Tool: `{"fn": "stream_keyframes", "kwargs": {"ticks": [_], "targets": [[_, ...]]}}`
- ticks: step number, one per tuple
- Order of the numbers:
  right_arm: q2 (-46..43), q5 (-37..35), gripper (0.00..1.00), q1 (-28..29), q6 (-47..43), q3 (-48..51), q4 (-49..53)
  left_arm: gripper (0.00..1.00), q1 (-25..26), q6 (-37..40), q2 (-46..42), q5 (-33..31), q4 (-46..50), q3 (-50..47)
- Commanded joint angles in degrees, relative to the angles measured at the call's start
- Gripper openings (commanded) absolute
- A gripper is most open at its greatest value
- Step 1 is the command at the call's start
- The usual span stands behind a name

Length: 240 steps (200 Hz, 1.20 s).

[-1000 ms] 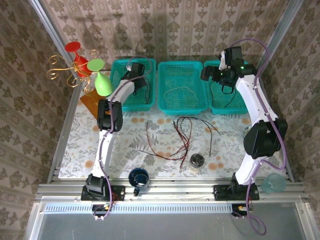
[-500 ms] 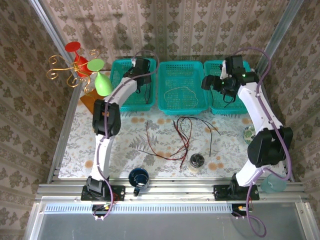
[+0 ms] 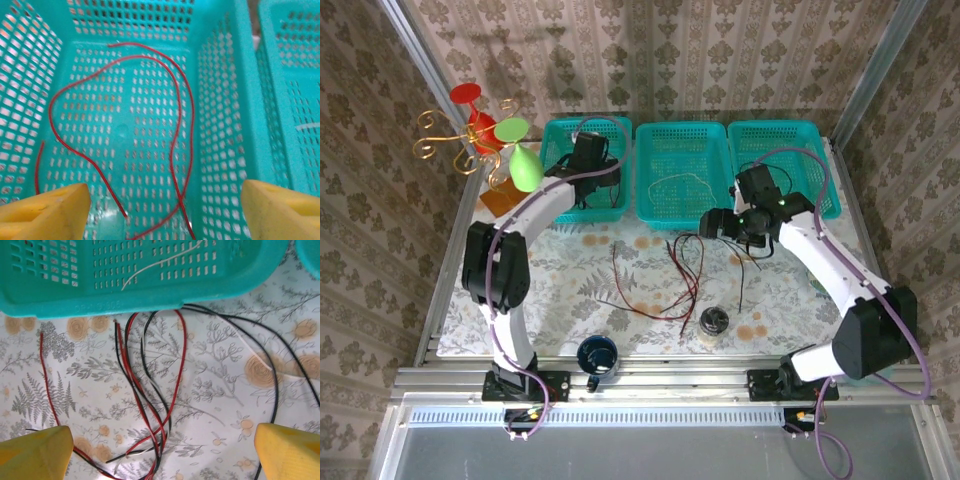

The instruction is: Untangle the cables

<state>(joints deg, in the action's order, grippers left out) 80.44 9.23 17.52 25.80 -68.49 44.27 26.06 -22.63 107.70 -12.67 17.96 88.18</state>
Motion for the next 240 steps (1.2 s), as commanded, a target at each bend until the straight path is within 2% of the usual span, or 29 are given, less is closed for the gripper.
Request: {"fn": "stream_keyframes", "kwargs": {"ticks": [1, 50, 67, 114, 124, 192, 225, 240], "targets": [[-2.62, -2.46, 0.89, 2.64, 2.30, 2.77, -1.11, 0.77, 2.72, 1.22, -6.40, 4.78, 1.52, -2.86], [2.41, -6.84, 0.65, 10.65, 2.67, 6.84, -3.07, 0.75, 6.33, -0.15, -17.12, 6.13, 2.89, -14.06], [4.29, -7.22, 0.60, 13.21, 3.02, 8.76, -5.88, 0.75, 7.44, -1.09, -20.23, 6.68, 1.94, -17.68], [12.58, -7.43, 0.42, 17.53, 3.27, 8.28, -8.95, 0.75, 9.58, -3.48, -24.44, 7.13, 0.17, -24.31], [13.56, -7.61, 0.35, 17.83, 3.53, 8.26, -9.65, 0.75, 9.71, -3.39, -24.80, 7.13, 0.11, -25.11], [20.13, -8.56, 0.32, 18.17, 3.02, 6.97, -11.46, 0.76, 9.18, -2.04, -26.20, 6.76, 1.29, -26.60], [21.50, -7.83, 0.21, 18.34, 3.07, 6.87, -12.30, 0.77, 9.01, -2.06, -27.06, 6.51, 1.41, -27.71], [21.29, -8.12, 0.12, 18.43, 2.70, 6.36, -11.74, 0.76, 8.92, -2.06, -27.60, 6.25, 1.60, -28.21]]}}
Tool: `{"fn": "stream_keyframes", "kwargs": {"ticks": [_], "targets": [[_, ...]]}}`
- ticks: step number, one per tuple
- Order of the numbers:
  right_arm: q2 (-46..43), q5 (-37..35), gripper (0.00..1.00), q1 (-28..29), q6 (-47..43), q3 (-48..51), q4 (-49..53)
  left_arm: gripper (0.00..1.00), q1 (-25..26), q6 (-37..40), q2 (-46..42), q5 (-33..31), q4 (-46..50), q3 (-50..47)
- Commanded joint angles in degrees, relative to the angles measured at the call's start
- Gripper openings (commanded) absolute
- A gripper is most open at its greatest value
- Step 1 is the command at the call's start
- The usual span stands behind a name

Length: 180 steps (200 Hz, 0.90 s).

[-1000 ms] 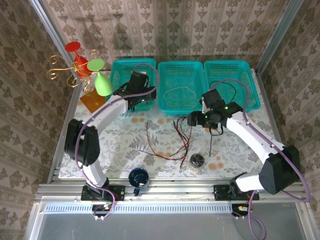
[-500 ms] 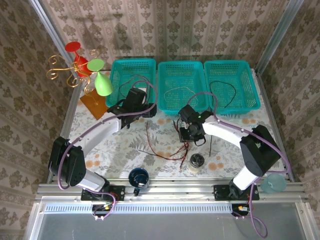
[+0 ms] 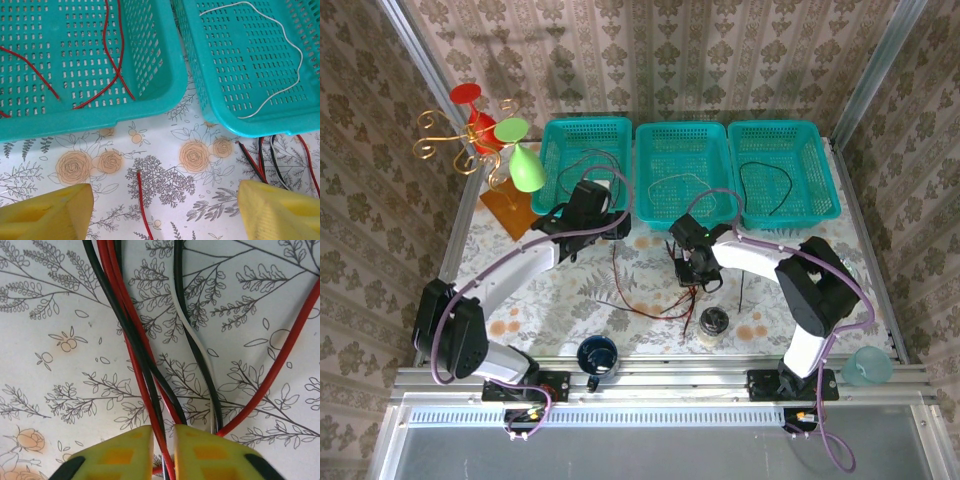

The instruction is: Untangle the cables

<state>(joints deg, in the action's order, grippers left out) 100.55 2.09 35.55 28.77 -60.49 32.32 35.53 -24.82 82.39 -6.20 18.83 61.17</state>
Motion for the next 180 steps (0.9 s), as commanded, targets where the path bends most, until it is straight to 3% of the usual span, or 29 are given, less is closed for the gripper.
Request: {"fn": "stream_keyframes", "kwargs": {"ticks": [1, 23, 92, 129, 180], "targets": [[1.11, -0.96, 0.11, 0.40, -0.29, -1.73, 0.25, 0.77, -0.55, 0.12, -2.30, -0.22, 0.75, -1.21], [-1.29, -1.69, 0.00, 0.39, -0.89, -2.29, 1.33, 0.77, -0.72, 0.15, -3.09, -0.56, 1.02, -1.57], [-15.19, -2.10, 0.00, -0.03, -0.60, -4.79, 5.86, 0.76, -0.65, 7.29, -6.55, 5.19, -0.57, -1.68], [-22.92, 1.98, 0.00, -1.93, 2.11, -4.75, 3.49, 0.76, -1.14, 12.43, -10.21, 7.65, -1.71, -2.65], [-29.81, 3.96, 0.00, -4.80, 4.70, -5.90, 1.56, 0.79, -6.25, 6.98, -12.16, 15.67, 2.13, -1.02]]}}
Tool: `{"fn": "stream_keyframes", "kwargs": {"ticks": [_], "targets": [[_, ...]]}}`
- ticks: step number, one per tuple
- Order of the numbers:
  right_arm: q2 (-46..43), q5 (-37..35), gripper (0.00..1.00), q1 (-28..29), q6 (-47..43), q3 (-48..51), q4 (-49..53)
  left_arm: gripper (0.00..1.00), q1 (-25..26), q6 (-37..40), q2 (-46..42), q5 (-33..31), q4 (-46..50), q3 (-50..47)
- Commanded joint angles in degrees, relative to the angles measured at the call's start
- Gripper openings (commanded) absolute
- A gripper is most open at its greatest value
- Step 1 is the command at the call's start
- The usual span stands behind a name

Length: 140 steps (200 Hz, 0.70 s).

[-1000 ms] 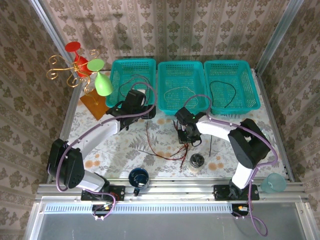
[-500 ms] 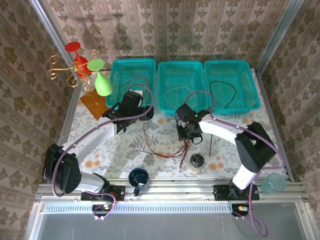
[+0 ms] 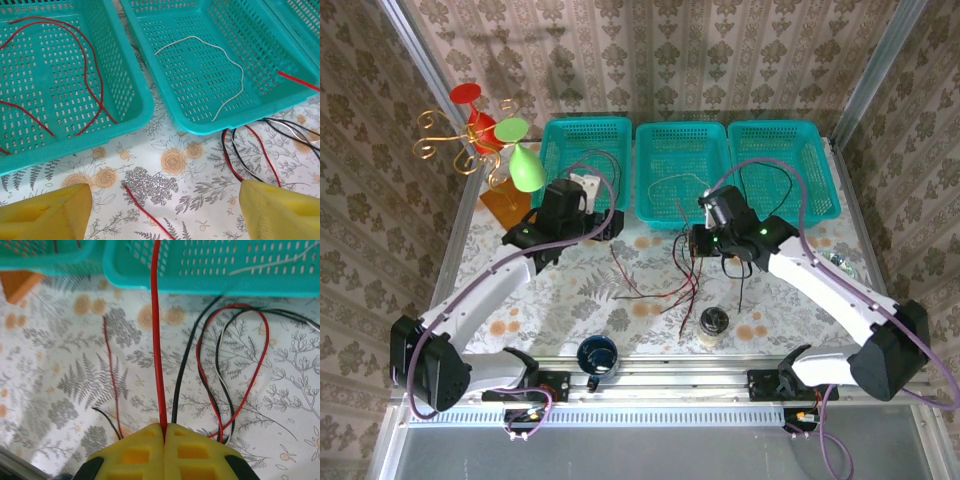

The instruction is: Untangle the cables

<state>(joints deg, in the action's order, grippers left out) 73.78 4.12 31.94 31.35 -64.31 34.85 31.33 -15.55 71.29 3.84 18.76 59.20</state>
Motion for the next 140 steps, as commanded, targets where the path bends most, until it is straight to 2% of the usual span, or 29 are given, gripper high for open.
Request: {"fn": "stream_keyframes", "kwargs": {"ticks": [1, 36, 73, 109, 140], "targets": [[-3.16, 1.94, 0.00, -1.23, 2.17, -2.10, -0.99, 0.79, -2.10, -2.42, -1.06, 5.73, 2.22, 0.93], [-5.20, 3.24, 0.00, -3.32, 2.53, -3.66, -0.86, 0.80, -2.77, -6.42, -0.06, 8.91, 0.81, -1.64], [-6.37, 4.30, 0.00, -4.58, 2.58, -6.01, -0.80, 0.80, -2.77, -15.63, 2.11, 12.22, -5.96, -7.62], [-6.17, 5.29, 0.00, -5.49, 2.23, -6.70, -0.40, 0.83, -0.18, -20.25, 5.54, 10.84, -7.79, -10.18], [-6.37, 6.26, 0.00, -5.58, 2.38, -7.58, -0.75, 0.83, 3.17, -28.31, 10.60, 13.71, -17.22, -13.26]]}}
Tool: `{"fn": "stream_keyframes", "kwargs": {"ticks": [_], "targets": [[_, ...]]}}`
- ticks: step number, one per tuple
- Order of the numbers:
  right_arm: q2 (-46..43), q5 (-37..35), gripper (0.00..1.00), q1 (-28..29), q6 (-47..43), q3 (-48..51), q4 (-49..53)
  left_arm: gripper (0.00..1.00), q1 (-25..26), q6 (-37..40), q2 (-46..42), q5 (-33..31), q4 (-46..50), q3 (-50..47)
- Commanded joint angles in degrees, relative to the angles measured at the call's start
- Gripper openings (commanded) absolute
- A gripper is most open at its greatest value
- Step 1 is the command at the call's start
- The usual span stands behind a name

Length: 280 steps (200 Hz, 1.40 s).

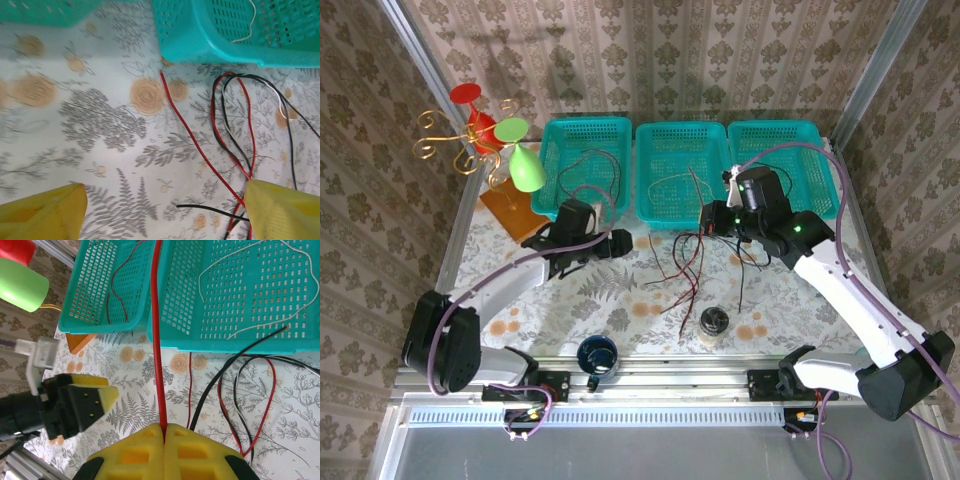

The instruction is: Untangle the cables

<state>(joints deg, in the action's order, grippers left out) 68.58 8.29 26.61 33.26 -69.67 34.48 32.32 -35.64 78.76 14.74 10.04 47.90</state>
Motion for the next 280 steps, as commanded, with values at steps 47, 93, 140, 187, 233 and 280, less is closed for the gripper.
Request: {"fn": "stream_keyframes", "kwargs": {"ticks": [47, 93, 140, 187, 233, 280], "targets": [[-1.77, 3.86, 0.00, -0.24, -0.65, -4.57, 0.67, 0.83, 5.89, -10.13, 8.49, 3.74, -14.83, -0.23], [-5.65, 10.68, 0.00, -1.90, -4.69, 0.79, -11.31, 0.82, 6.47, -3.76, 1.45, 2.68, -14.04, 4.76], [-4.53, 21.79, 0.00, -4.20, -4.36, 1.82, -22.47, 0.82, 6.01, -7.27, 0.25, 9.72, -21.11, 9.26], [-1.98, 25.08, 0.00, -4.68, -4.28, -0.32, -24.20, 0.80, 4.74, -15.88, 1.27, 14.22, -34.20, 9.93], [-0.16, 22.64, 0.00, -4.73, -6.22, -1.11, -20.27, 0.80, 5.48, -9.99, -2.51, 12.16, -29.72, 11.77], [2.14, 24.15, 0.00, -4.25, -5.88, -0.42, -19.26, 0.80, 6.32, -10.25, -0.02, 13.37, -32.70, 15.47]]}}
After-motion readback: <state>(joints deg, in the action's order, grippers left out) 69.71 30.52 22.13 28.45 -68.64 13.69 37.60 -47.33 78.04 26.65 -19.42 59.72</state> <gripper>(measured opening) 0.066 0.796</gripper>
